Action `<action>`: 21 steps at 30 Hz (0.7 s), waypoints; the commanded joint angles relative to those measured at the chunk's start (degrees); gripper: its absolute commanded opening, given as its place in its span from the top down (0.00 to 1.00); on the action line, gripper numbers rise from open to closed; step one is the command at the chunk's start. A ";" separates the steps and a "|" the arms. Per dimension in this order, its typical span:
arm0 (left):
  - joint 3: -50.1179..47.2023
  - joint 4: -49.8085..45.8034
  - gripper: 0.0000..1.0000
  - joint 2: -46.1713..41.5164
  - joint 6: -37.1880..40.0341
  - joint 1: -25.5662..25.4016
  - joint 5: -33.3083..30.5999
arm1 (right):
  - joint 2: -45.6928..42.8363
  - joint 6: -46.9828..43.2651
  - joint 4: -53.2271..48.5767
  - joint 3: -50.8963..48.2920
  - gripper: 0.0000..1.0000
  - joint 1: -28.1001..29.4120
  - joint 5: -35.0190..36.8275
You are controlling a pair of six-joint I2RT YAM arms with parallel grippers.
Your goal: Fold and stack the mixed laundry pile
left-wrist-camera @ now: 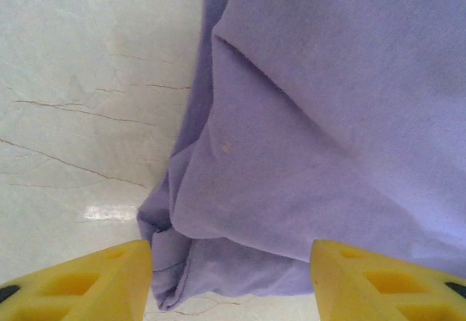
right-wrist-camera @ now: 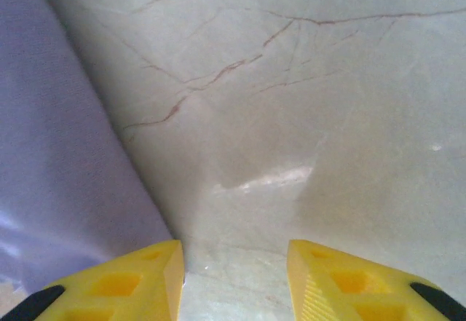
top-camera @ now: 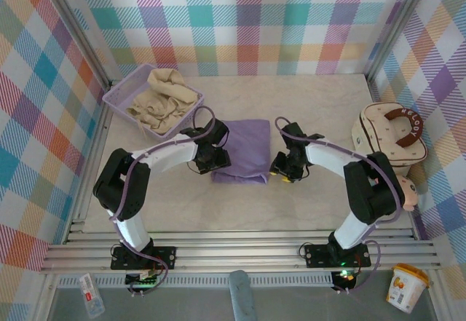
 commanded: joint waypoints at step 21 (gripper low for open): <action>-0.83 -0.21 1.00 -0.63 0.37 -0.27 -3.64 | 4.08 1.05 -1.84 6.87 1.00 6.89 2.40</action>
